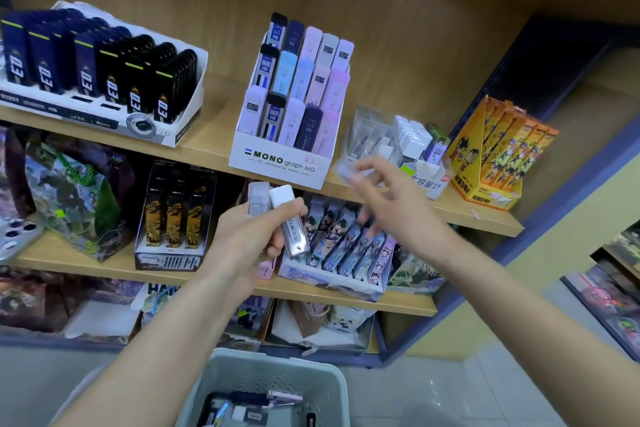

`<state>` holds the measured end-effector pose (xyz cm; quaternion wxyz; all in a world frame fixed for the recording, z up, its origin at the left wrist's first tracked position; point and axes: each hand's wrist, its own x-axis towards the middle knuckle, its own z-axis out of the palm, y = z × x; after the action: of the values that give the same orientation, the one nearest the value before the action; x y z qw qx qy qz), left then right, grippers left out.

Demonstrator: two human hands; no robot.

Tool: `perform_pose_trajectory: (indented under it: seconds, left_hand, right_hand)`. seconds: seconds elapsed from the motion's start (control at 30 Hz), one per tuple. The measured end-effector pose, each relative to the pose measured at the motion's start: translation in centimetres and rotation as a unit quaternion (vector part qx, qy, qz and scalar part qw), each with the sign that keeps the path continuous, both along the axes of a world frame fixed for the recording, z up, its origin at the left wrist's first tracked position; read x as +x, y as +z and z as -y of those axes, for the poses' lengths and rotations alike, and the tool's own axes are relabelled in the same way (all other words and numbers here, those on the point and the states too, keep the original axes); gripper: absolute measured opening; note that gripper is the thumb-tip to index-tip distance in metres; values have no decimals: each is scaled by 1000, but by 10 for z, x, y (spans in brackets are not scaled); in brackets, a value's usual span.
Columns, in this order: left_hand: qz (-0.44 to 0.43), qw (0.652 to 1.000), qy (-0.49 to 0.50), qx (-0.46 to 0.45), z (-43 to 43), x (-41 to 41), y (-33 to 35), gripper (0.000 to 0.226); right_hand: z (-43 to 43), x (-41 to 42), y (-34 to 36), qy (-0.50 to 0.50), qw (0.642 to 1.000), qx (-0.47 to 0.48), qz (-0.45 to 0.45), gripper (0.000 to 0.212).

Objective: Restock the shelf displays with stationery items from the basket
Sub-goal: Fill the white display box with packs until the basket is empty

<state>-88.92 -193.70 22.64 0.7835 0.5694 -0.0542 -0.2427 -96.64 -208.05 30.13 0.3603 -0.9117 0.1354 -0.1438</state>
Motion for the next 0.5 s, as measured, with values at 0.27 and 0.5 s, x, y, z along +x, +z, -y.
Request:
perform_pose_trajectory:
  seconds: [0.27, 0.5]
  left_hand:
    - [-17, 999, -43, 1, 2, -7, 1, 15]
    - [-9, 997, -77, -8, -1, -1, -1, 23]
  right_hand:
    - [63, 29, 41, -94, 966, -202, 130, 22]
    - [70, 53, 48, -31, 948, -315, -14, 20]
